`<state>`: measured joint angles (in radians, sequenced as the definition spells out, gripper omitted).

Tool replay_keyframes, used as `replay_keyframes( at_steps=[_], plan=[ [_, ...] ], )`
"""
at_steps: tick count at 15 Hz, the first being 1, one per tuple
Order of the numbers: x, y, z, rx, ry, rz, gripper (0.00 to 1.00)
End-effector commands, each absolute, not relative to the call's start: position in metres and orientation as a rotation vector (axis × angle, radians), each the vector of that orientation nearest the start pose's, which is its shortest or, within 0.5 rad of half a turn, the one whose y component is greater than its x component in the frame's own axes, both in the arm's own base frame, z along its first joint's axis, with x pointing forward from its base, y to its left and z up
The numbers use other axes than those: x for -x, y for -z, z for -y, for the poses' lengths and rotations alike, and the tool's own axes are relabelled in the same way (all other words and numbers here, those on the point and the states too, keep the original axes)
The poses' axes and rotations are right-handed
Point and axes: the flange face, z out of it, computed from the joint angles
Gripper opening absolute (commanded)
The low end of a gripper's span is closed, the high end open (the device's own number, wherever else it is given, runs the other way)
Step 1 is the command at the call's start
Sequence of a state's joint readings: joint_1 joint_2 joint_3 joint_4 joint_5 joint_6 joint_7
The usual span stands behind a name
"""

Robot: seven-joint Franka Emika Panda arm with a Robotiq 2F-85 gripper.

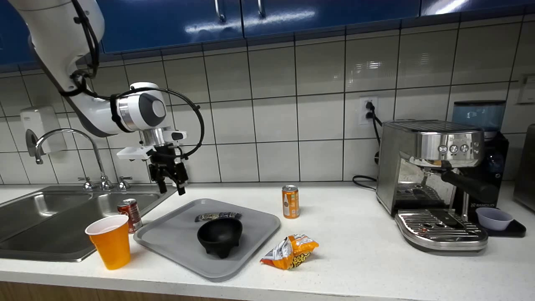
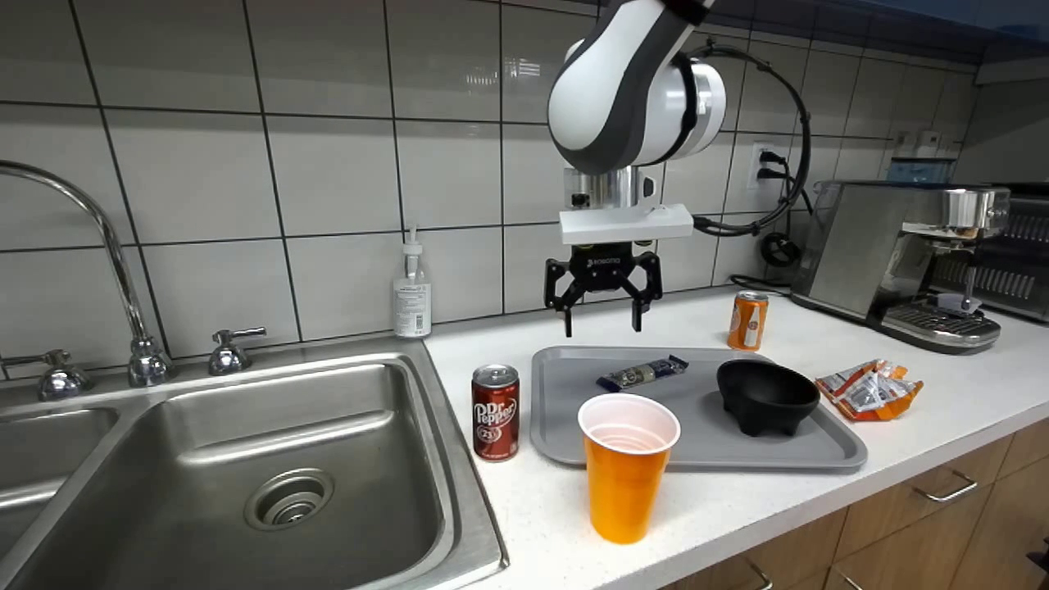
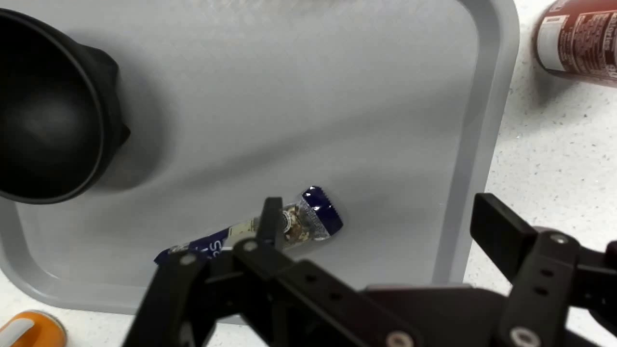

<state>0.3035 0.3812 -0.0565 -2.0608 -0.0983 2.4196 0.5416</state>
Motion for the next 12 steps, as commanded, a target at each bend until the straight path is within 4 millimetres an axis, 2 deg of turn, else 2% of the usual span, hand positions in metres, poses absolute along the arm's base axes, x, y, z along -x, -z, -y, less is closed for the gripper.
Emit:
replay_keyframes(
  at_steps=[1, 6, 7, 12],
  plan=[
    [-0.572, -0.248, -0.144, 3.21, 0.018, -0.349, 1.0],
    [-0.571, -0.248, -0.144, 3.209, 0.017, -0.352, 1.0],
    [-0.57, -0.246, -0.15, 3.207, 0.032, -0.366, 1.0],
    [-0.577, -0.233, -0.159, 3.159, 0.152, -0.56, 1.0]
  ],
)
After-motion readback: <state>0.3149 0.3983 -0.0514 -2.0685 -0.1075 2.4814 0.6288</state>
